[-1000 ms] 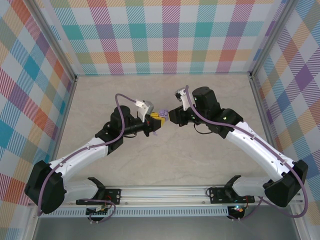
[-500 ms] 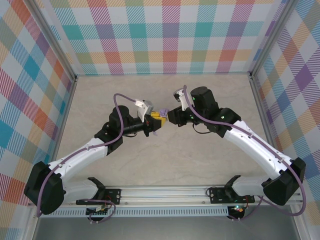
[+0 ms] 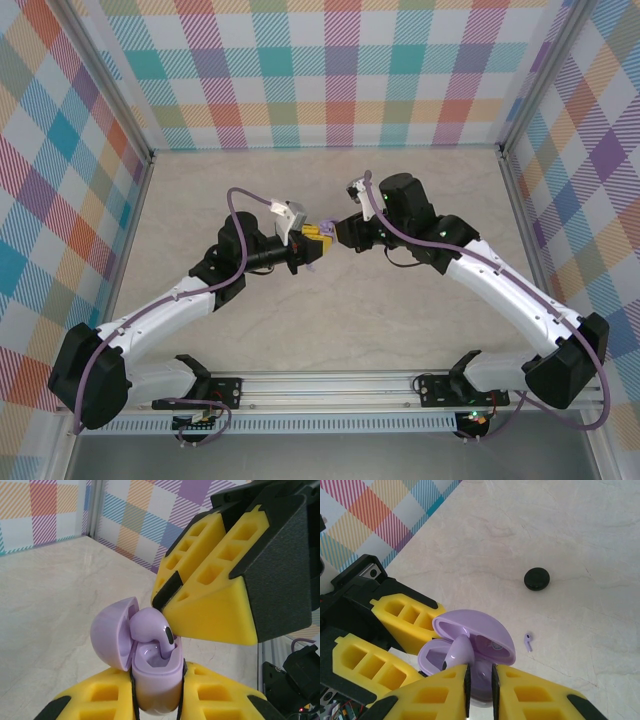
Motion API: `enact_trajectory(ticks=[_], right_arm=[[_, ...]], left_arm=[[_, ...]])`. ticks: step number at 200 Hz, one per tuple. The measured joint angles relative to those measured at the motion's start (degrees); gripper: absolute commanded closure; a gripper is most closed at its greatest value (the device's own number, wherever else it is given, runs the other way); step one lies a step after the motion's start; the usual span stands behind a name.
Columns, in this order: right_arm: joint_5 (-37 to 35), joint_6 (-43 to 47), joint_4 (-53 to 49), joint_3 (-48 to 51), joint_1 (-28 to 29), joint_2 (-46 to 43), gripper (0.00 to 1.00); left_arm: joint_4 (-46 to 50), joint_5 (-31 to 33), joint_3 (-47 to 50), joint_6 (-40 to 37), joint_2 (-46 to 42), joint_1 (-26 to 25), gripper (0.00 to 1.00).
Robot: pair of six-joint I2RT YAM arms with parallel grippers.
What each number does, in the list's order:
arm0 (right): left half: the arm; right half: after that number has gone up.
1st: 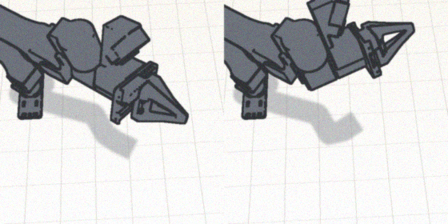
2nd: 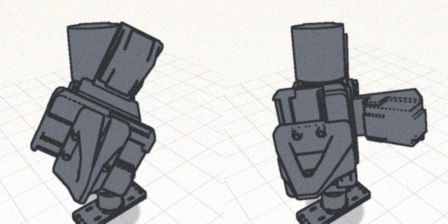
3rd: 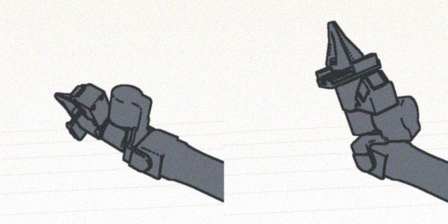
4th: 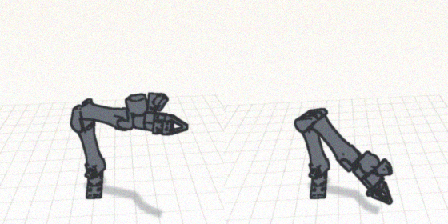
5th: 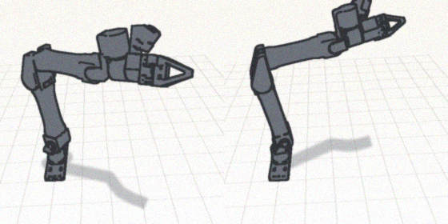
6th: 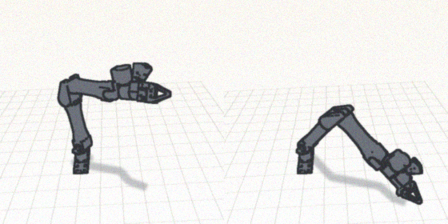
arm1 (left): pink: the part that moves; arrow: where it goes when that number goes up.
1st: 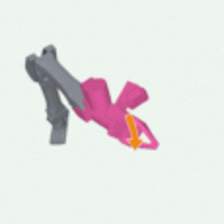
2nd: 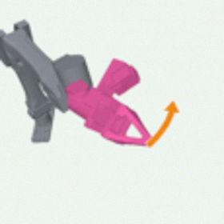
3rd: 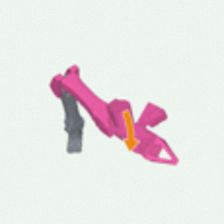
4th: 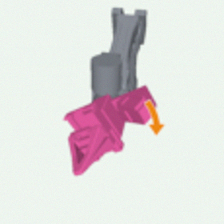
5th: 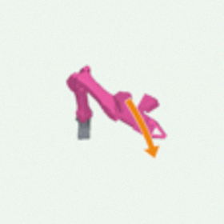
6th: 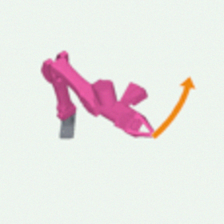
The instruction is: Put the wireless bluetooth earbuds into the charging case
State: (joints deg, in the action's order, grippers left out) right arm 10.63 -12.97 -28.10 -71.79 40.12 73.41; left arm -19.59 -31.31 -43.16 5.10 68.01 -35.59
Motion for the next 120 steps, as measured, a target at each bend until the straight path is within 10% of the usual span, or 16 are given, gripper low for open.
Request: enact_trajectory(ticks=[120], right_arm=[[-1.2, 0.5, -1.9, -1.2, 0.0, 1.1, 0.65]], left_arm=[[3.1, 3.6, -0.2, -0.3, 0.0, -0.4, 0.91]])
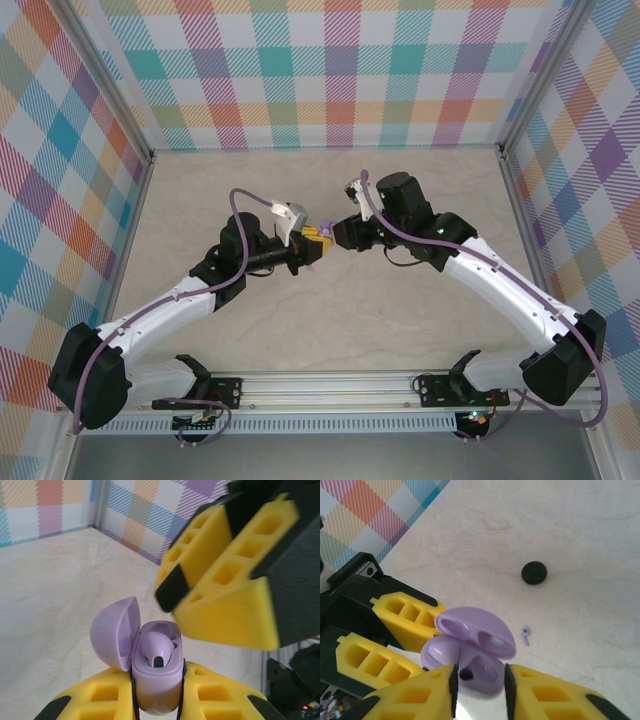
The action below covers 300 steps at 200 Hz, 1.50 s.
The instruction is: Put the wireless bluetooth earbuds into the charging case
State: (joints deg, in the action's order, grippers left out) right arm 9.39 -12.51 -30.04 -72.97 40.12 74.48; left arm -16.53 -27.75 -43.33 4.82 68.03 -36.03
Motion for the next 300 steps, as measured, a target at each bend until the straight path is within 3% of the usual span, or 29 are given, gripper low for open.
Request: enact_trajectory(ticks=[45, 79, 118, 155, 202, 300], right_arm=[[-9.4, -1.9, -0.8, 0.3, -0.3, -0.5, 0.61], [-10.9, -4.3, -3.7, -0.8, -2.2, 4.8, 0.6], [-7.3, -5.2, -5.2, -2.6, -4.0, 13.8, 0.59], [0.4, -5.6, -5.2, -6.8, -4.1, 24.5, 0.59], [7.2, -5.7, -5.7, -13.7, -3.5, 37.2, 0.55], [3.5, -1.2, -14.4, -28.1, 2.4, 51.5, 0.52]], left_arm=[[3.7, 7.5, 0.0, -0.2, -0.4, 0.0, 0.91], [6.6, 9.0, 0.0, -0.3, -4.4, 0.0, 0.9], [10.4, 8.8, 0.0, -1.2, -11.3, 0.0, 0.9], [13.9, 8.3, 0.0, -1.5, -17.0, 0.0, 0.9], [16.9, 8.3, 0.0, -1.7, -20.6, 0.0, 0.9], [18.1, 7.7, 0.0, -1.6, -21.4, 0.0, 0.9]])
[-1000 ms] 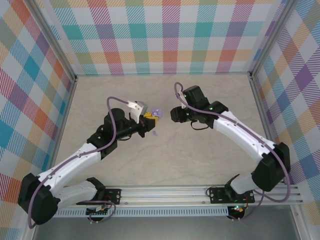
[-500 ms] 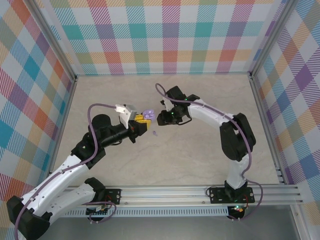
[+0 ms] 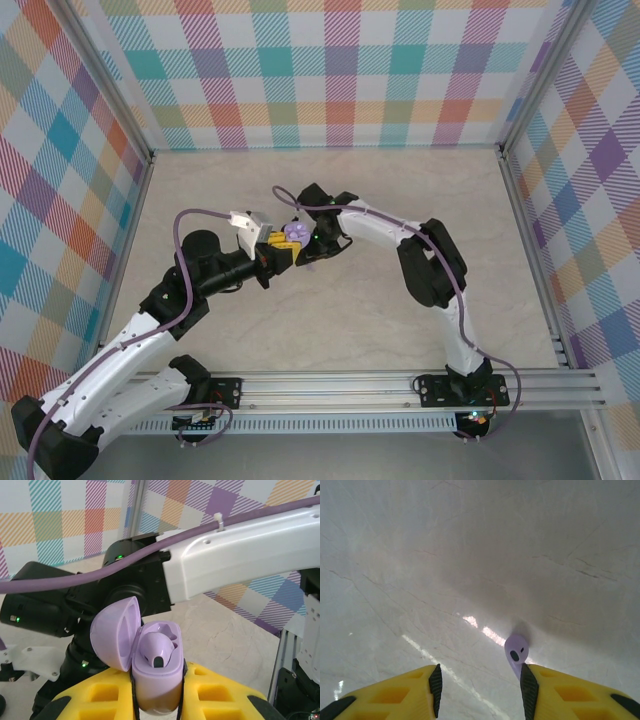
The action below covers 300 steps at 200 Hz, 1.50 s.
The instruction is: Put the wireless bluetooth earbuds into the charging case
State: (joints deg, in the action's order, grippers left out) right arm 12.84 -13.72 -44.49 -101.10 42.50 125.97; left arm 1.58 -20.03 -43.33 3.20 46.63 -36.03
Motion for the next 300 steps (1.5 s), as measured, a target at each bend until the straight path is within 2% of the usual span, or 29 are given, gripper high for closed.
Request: enact_trajectory(ticks=[69, 132, 175, 207, 248, 300], right_arm=[[-4.3, 1.4, -4.2, -4.3, 0.7, 4.2, 0.54], [-6.6, 2.6, -7.0, -8.5, 1.6, 7.4, 0.62], [-9.5, 2.4, -7.8, -8.9, 1.9, 7.6, 0.72], [-11.5, 1.2, -8.1, -8.8, 1.7, 7.6, 0.76], [-12.3, -0.9, -6.6, -4.5, 0.1, 5.1, 0.77], [-15.8, -2.2, -6.3, 3.8, -5.5, 0.0, 0.77]], left_arm=[[0.0, -0.3, 0.0, 0.0, 0.0, 0.0, 0.9], [0.3, -0.9, 0.0, 0.0, 0.0, 0.0, 0.9], [0.3, -0.9, 0.0, 0.0, 0.0, 0.0, 0.9], [0.3, -0.9, 0.0, 0.0, 0.0, 0.0, 0.9], [0.3, -0.9, 0.0, 0.0, 0.0, 0.0, 0.9], [0.2, -1.2, 0.0, 0.0, 0.8, 0.0, 0.9]])
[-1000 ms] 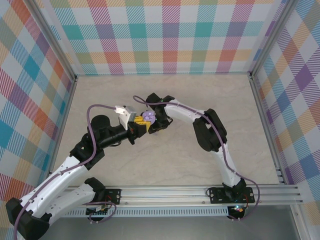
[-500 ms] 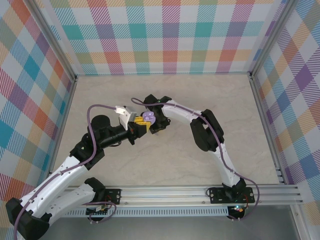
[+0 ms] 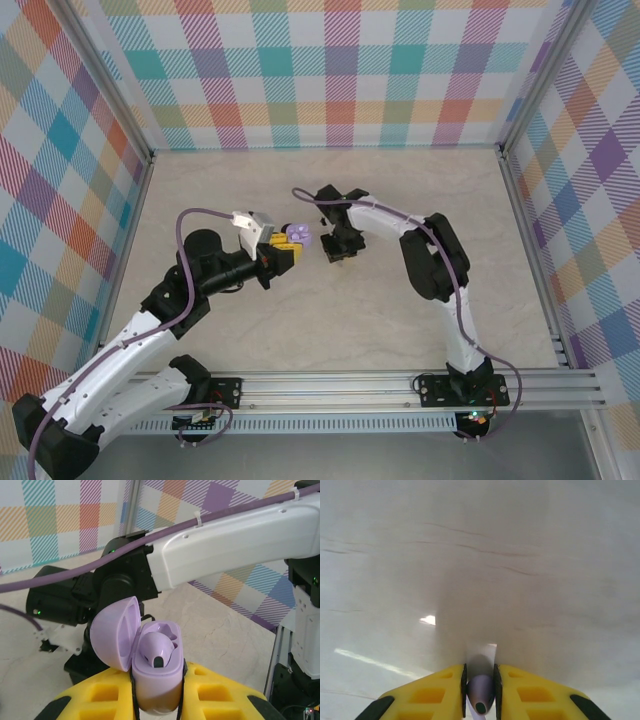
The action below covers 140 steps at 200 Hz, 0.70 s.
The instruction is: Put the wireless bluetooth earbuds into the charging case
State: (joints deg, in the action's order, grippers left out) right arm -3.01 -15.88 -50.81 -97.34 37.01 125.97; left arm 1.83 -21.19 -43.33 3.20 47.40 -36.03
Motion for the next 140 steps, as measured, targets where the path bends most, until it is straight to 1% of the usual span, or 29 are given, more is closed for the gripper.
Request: enact_trajectory(ticks=[43, 92, 140], right_arm=[[-1.4, -1.3, 0.6, 5.6, -2.7, -3.4, 0.74], [-1.5, -1.5, 1.2, 6.1, -2.7, -3.7, 0.63], [-1.3, 1.0, 0.8, 5.9, -2.7, -3.7, 0.63]], left_arm=[[0.0, -0.4, 0.0, 0.2, 0.7, 0.0, 0.9], [-0.4, -0.4, 0.0, 0.4, 1.6, 0.0, 0.9], [-0.4, -0.4, 0.0, 0.4, 1.6, 0.0, 0.9]])
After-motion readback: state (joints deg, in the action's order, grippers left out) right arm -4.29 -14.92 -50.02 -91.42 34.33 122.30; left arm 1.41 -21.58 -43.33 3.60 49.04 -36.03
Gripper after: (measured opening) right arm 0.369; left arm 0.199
